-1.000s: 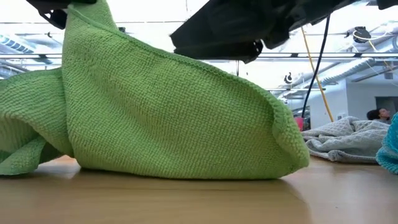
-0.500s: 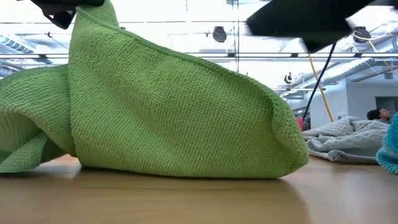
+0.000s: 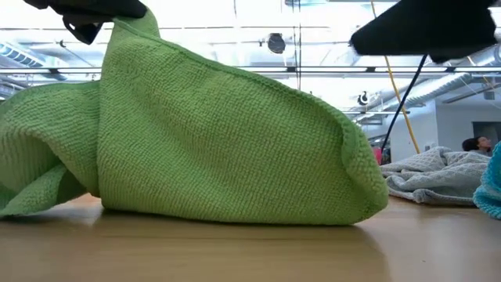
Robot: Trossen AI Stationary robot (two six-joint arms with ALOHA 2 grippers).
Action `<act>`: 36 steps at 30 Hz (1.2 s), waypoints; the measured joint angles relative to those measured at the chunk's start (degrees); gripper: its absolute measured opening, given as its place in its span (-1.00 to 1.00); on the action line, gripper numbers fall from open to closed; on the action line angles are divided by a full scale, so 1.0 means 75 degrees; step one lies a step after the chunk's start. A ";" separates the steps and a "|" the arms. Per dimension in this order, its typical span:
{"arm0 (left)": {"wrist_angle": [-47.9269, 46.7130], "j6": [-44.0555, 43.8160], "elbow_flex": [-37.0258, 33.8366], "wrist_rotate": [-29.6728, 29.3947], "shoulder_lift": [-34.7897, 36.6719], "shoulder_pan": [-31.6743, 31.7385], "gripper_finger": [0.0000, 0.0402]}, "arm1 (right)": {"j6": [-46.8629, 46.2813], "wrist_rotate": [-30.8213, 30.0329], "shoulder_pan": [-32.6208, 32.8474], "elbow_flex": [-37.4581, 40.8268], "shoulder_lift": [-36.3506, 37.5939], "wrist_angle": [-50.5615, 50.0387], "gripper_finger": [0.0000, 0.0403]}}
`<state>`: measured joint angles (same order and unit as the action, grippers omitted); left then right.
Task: Fold microfiber towels
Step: Fold the dark green microfiber cloth
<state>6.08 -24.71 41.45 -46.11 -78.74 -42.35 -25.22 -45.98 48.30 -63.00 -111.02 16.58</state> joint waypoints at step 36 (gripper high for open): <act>-0.0039 -0.0118 -0.0003 0.0006 0.0000 0.0058 -0.87 | -0.0048 0.0137 -0.0541 0.0000 -0.0943 0.0262 -0.34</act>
<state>5.79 -25.60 41.43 -46.06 -78.74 -41.91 -25.59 -44.95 44.25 -63.00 -118.09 18.55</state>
